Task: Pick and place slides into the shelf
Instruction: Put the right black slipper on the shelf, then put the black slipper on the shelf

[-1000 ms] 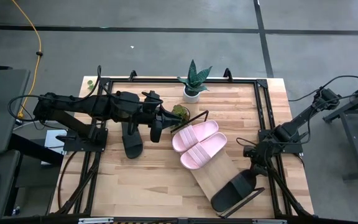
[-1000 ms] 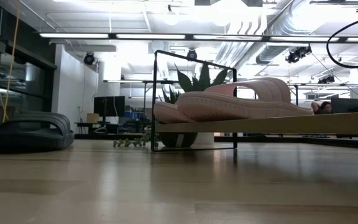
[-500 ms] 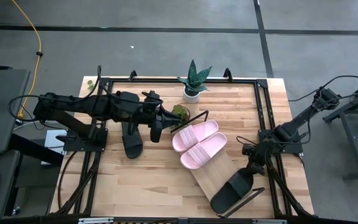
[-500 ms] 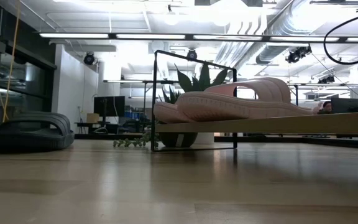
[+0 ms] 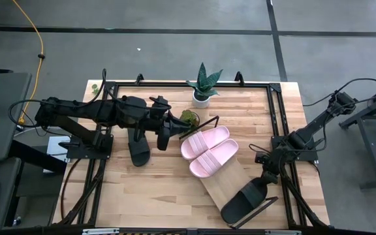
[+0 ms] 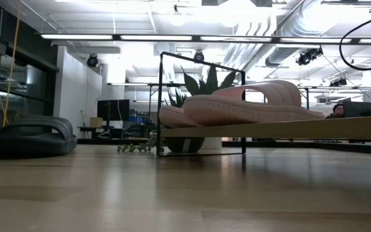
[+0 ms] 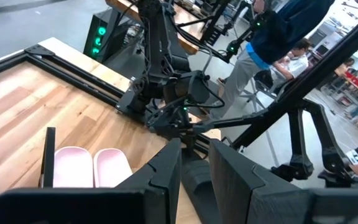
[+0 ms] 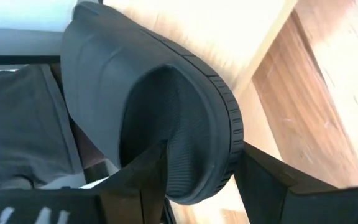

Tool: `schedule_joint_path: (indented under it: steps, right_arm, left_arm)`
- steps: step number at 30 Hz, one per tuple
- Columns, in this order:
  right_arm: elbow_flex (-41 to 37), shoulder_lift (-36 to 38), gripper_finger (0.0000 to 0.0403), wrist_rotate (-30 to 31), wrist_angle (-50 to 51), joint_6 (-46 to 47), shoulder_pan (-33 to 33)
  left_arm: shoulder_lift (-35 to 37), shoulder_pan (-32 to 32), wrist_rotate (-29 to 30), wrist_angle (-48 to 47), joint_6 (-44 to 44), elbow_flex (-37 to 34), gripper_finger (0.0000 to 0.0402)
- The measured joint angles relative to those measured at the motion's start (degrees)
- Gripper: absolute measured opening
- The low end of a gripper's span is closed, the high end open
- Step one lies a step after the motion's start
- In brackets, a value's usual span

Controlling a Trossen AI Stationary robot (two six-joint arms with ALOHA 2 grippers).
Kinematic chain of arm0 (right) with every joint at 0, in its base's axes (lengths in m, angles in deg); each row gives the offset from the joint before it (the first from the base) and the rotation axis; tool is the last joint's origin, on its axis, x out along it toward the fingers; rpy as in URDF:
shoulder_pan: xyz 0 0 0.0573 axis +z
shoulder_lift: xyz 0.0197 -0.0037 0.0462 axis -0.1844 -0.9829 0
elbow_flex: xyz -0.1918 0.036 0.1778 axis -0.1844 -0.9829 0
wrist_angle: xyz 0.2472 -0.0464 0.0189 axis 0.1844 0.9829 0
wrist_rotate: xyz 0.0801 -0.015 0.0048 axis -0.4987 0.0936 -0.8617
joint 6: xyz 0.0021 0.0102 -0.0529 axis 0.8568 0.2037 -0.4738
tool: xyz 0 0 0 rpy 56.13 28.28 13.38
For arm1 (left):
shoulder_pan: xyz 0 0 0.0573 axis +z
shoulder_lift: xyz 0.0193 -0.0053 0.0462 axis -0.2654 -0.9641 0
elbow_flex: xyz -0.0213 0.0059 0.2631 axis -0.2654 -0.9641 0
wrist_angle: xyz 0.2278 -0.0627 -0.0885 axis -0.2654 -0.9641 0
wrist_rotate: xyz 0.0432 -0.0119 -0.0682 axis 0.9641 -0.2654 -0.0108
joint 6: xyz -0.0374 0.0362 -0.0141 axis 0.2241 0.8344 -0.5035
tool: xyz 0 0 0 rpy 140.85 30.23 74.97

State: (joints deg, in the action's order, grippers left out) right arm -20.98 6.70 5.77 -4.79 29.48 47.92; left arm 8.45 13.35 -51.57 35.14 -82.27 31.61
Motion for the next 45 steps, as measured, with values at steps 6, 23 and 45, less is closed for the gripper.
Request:
schedule_joint_path:
  steps: [6,23,45]
  right_arm:
    - [0.0,0.0,0.0163,0.2,0.1,1.0,0.4]
    - [0.0,0.1,0.0163,-0.5,0.5,2.9,0.3]
    - [0.0,0.2,0.0216,12.8,3.2,2.6,0.3]
  left_arm:
    - [0.0,0.0,0.0,0.0,0.0,0.0,0.0073]
    - [0.0,0.0,-0.1,-2.2,0.1,0.0,0.0073]
    - [0.0,0.0,-1.3,-3.0,0.1,0.0,0.0073]
